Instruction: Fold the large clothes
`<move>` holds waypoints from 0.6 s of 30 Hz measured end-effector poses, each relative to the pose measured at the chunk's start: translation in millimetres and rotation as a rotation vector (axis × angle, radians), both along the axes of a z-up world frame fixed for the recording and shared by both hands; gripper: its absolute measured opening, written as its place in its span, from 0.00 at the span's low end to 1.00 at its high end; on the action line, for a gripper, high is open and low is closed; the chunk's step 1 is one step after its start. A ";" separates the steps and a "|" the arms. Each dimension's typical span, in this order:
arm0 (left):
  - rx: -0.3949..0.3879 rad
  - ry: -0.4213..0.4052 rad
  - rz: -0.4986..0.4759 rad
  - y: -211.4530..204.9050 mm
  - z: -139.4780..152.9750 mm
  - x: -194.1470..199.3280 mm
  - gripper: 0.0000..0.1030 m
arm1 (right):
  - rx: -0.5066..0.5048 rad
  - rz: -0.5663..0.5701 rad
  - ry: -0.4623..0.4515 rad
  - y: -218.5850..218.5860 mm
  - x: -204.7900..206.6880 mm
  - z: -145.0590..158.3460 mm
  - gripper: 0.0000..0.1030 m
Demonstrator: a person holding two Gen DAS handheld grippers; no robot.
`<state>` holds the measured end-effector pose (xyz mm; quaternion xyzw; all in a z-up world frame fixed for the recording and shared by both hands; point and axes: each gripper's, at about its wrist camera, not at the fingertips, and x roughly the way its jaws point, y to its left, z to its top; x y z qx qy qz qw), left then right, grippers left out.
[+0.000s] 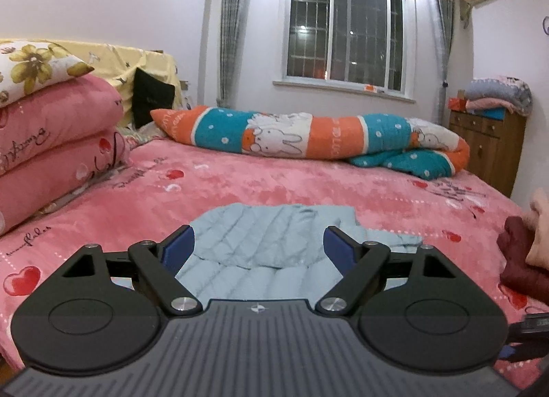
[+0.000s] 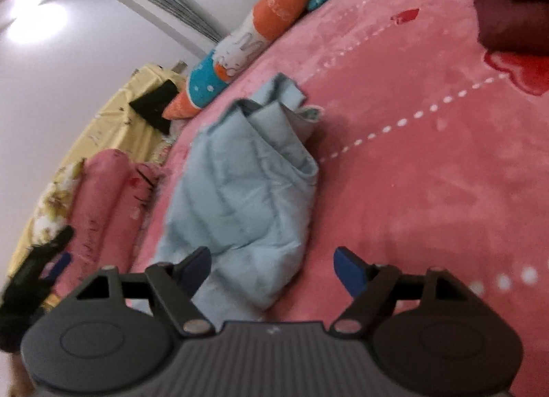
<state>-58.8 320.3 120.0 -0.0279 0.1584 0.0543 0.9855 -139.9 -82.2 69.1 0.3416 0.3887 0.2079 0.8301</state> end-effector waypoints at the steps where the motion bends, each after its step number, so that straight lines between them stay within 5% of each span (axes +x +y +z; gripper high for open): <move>1: 0.002 0.006 -0.001 0.4 -1.4 0.7 0.98 | -0.006 0.001 0.011 4.4 5.4 -6.8 0.71; 8: 0.011 0.043 0.007 1.7 -10.6 10.0 0.98 | -0.016 0.000 0.011 19.2 24.4 -34.6 0.54; 10: 0.011 0.056 0.015 0.0 -12.8 11.6 0.98 | 0.002 0.015 0.015 22.3 27.5 -34.8 0.39; 18: 0.036 0.075 0.015 -6.6 -11.4 12.1 0.99 | 0.065 0.014 0.040 43.9 41.6 -45.0 0.08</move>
